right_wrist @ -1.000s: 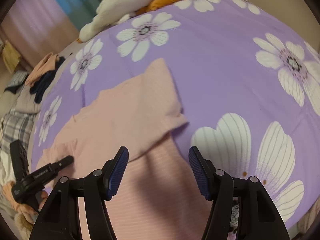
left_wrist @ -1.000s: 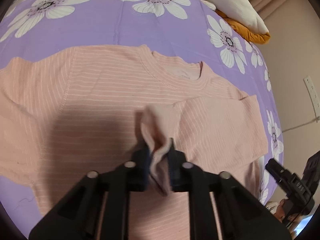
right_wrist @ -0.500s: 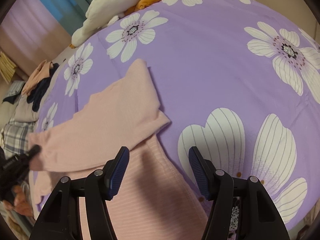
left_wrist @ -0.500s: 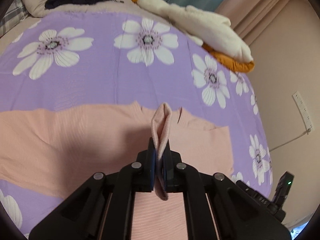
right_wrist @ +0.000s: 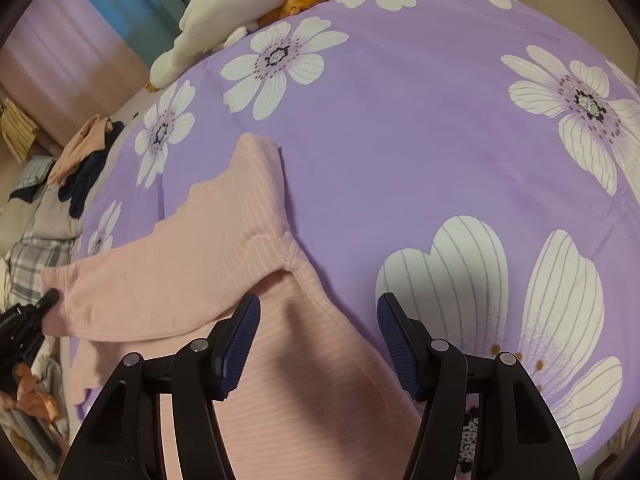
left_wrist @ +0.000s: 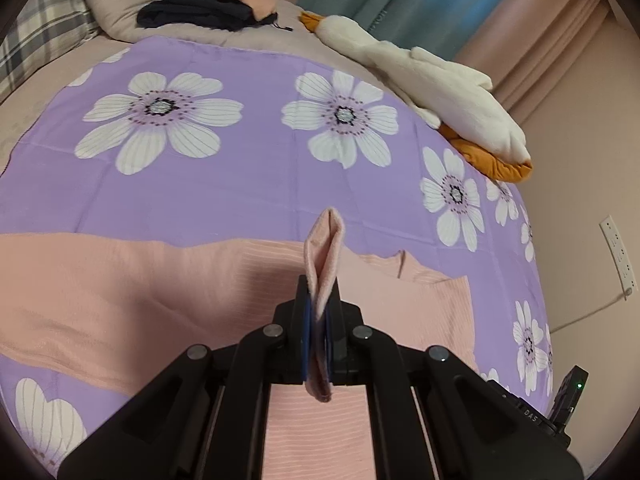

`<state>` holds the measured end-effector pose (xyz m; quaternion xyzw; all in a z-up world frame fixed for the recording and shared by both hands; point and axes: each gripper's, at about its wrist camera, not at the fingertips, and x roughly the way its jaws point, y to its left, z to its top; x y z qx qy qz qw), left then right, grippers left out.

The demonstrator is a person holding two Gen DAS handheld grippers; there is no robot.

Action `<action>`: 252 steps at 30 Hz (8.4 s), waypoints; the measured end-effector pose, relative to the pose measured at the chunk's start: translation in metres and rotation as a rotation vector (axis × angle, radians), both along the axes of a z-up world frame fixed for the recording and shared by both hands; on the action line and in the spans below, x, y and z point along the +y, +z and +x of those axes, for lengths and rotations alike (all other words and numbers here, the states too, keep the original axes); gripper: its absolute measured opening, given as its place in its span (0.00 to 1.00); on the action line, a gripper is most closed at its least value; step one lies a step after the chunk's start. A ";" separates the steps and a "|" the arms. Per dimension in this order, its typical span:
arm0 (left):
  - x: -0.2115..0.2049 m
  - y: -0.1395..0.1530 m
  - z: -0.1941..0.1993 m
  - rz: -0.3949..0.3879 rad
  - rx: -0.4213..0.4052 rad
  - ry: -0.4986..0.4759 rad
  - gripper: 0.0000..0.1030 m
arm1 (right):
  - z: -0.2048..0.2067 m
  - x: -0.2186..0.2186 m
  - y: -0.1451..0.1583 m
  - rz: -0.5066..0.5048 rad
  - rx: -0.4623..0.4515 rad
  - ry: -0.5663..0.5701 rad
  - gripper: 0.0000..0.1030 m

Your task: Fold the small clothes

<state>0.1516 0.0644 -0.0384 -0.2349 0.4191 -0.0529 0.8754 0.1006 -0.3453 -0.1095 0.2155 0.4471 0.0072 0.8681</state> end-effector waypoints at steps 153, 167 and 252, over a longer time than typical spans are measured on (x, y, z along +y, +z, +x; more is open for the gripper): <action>0.037 -0.107 -0.011 0.046 0.089 0.083 0.13 | 0.043 0.066 -0.023 -0.297 0.039 0.077 0.39; 0.094 -0.051 -0.090 0.034 0.077 0.323 0.88 | 0.025 0.067 -0.002 -0.186 -0.018 0.067 0.65; -0.076 -0.063 -0.029 -0.030 0.081 -0.173 0.03 | -0.045 0.038 0.042 -0.009 -0.123 0.078 0.75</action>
